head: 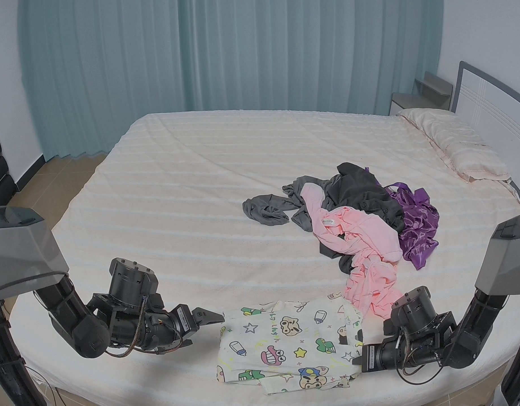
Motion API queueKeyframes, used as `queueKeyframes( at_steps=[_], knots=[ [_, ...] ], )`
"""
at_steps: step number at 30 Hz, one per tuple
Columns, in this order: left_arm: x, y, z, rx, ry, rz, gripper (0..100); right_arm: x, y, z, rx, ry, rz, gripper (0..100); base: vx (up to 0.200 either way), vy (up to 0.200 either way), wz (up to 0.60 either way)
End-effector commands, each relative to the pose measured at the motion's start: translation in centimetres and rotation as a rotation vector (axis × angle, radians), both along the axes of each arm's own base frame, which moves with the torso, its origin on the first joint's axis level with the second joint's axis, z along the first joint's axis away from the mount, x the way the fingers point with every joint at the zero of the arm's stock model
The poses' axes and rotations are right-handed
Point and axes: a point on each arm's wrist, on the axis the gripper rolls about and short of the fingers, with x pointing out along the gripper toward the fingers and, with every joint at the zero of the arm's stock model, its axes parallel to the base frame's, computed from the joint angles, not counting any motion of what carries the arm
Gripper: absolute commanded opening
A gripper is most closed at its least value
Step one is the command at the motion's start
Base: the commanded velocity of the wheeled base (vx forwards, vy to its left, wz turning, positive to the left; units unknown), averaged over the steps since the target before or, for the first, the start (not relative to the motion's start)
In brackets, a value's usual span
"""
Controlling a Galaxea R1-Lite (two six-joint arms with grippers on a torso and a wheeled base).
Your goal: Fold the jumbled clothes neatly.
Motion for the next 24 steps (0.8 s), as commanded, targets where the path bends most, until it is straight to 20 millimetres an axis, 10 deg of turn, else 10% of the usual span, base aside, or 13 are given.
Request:
queueKeyframes(
  at_steps=[1, 4, 5, 14, 20, 24],
  knots=[
    [0.0, 0.0, 0.0, 0.000, 0.001, -0.001, 100, -0.8, -0.6, 0.1, -0.011, 0.017, -0.001, 0, 0.000, 0.000, 0.00],
    [0.0, 0.0, 0.0, 0.000, 0.001, -0.001, 100, -1.3, -0.8, -0.1, -0.028, 0.029, 0.015, 0, 0.000, 0.000, 0.00],
    [0.0, 0.0, 0.0, 0.000, 0.001, -0.001, 100, -1.3, -0.9, -0.1, -0.030, 0.026, 0.019, 100, 0.000, 0.000, 0.00],
    [-0.1, 0.0, -0.2, 0.004, 0.008, -0.002, 100, 0.0, -1.0, 2.4, 0.033, -0.097, -0.019, 100, 0.000, 0.000, 0.00],
    [-0.1, -0.1, -0.3, 0.007, 0.007, -0.006, 100, 4.3, -0.3, 5.5, 0.124, -0.268, -0.071, 100, 0.000, 0.000, 0.00],
    [-0.3, 0.0, -0.3, 0.010, 0.010, -0.006, 100, 7.0, 0.8, 4.1, 0.114, -0.232, -0.071, 100, 0.000, 0.000, 0.00]
  ],
)
